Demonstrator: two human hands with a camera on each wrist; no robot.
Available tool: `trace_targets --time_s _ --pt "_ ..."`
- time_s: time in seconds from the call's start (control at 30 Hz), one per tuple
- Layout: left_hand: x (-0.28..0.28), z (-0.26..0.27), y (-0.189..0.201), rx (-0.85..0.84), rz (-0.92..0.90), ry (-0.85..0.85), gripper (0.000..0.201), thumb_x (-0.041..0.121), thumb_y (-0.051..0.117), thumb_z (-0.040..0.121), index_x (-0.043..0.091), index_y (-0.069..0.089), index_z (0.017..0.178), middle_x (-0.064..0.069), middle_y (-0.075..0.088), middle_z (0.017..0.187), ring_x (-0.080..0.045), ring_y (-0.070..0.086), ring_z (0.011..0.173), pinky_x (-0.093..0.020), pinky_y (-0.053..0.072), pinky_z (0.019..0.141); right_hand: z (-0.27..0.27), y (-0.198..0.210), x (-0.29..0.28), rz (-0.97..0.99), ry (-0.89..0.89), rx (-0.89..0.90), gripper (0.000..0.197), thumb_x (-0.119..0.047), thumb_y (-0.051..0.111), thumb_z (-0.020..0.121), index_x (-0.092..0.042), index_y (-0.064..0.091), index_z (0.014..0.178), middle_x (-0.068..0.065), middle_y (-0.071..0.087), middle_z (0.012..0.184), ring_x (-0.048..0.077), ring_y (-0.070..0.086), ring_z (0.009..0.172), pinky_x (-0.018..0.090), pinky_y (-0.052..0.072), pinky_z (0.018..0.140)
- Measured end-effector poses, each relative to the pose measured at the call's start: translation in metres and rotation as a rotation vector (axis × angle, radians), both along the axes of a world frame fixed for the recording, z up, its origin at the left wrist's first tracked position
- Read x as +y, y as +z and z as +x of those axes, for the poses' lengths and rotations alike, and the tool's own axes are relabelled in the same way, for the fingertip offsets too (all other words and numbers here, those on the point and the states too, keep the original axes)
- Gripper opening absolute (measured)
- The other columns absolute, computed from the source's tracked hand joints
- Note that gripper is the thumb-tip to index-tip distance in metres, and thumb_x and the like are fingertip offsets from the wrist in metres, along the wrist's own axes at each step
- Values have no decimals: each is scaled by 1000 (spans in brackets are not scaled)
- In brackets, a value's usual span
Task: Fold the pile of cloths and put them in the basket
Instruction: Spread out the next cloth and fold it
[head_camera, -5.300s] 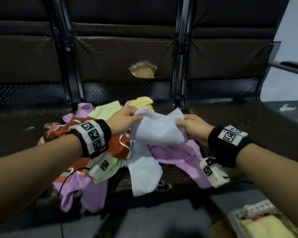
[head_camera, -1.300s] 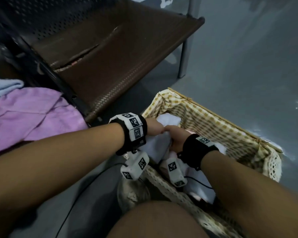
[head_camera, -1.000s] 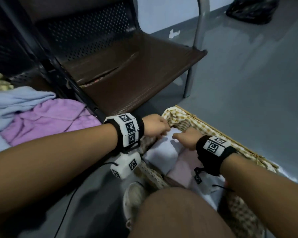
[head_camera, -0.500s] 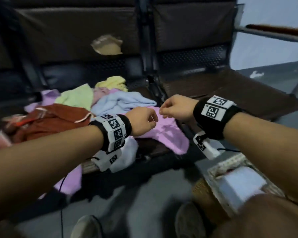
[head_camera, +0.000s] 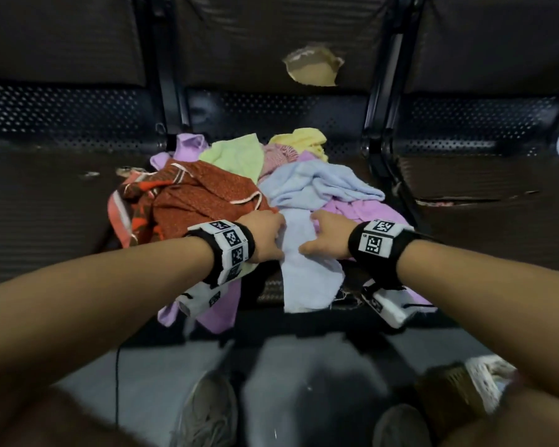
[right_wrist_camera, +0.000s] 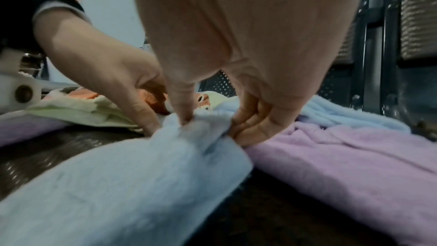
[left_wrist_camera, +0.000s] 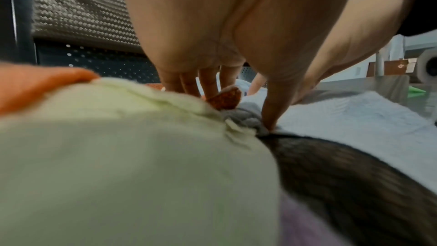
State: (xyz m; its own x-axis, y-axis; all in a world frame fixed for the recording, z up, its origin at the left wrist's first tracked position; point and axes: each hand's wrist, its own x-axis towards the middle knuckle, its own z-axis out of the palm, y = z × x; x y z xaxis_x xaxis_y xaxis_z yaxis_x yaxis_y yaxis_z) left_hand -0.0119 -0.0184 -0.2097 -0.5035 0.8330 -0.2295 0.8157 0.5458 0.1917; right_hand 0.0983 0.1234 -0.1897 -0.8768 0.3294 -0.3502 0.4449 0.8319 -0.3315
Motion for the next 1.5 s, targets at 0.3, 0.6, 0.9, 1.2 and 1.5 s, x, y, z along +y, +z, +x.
trace_targets --time_s 0.3,0.6,0.9,1.2,1.5 --pt "19 -6 13 -14 66 39 96 42 78 67 25 30 149 -18 52 130 -39 52 119 -45 47 98 -6 16 2 -178 -241 376 26 -16 45 98 -11 60 77 17 65 99 29 58 96 35 44 86" --pt "64 12 50 -64 509 -5 15 15 49 91 17 60 101 -10 67 106 -30 59 98 -33 43 79 50 58 69 -37 -546 685 29 -17 43 91 -5 55 67 12 57 71 28 52 76 37 40 70" --pt "89 71 74 -322 740 -119 19 26 57 76 18 54 94 3 61 80 -19 55 75 -32 44 68 69 48 70 -394 -42 545 22 -16 62 74 -26 68 92 -2 71 98 16 67 95 31 54 88" --pt "78 50 55 -300 401 -62 34 9 65 83 16 64 117 -4 69 105 -27 62 101 -29 47 79 76 68 81 -535 -143 879 45 -2 57 67 2 64 112 5 66 106 17 63 104 30 51 92" --pt "75 27 79 -46 955 241 16 7 49 73 19 41 77 2 48 72 -22 43 69 -29 21 61 80 52 100 -84 -292 716 47 -17 71 83 -30 51 123 -8 64 107 16 61 97 24 42 81"
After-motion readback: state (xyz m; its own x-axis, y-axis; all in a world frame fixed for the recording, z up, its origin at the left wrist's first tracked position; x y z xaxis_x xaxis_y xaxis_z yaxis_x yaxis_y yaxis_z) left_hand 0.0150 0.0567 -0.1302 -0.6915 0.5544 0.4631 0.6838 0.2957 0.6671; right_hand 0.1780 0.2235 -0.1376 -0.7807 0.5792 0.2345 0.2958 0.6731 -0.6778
